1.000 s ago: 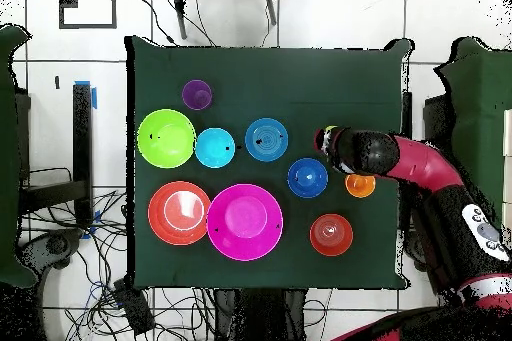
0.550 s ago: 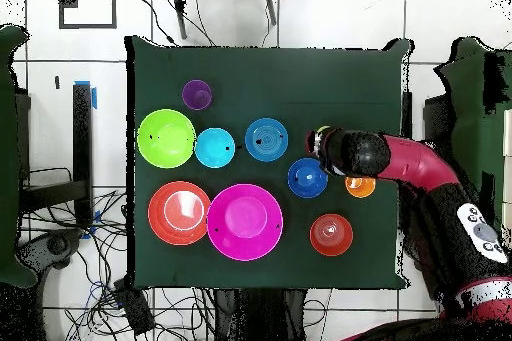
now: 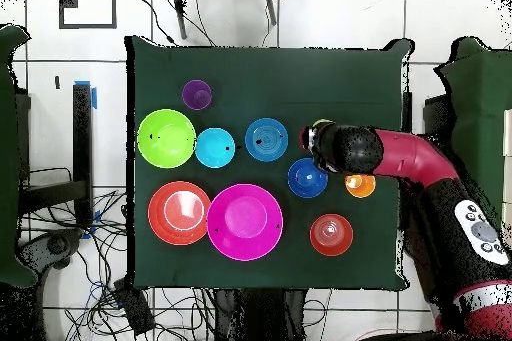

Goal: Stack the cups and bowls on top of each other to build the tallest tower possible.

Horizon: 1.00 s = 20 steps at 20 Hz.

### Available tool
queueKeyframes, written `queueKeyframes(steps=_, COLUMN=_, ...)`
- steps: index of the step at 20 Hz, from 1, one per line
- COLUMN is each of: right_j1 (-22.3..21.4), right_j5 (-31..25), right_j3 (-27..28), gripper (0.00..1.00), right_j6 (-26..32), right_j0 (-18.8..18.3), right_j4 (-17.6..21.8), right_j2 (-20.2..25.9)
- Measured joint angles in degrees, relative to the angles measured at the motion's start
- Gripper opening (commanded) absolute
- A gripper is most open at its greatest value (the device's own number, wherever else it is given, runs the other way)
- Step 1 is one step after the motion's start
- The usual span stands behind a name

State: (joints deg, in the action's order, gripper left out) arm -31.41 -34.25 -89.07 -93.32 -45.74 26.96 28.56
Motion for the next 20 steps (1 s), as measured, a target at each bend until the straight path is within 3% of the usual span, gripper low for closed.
queueKeyframes(steps=10, right_j1=-1.94, right_j5=-0.01, right_j3=-0.63, gripper=0.00, right_j6=0.00, right_j0=0.97, right_j4=-0.08, right_j2=-0.27)
queueKeyframes(steps=20, right_j1=-5.97, right_j5=0.00, right_j3=-0.72, gripper=0.00, right_j6=0.00, right_j0=10.40, right_j4=0.01, right_j2=-6.04)
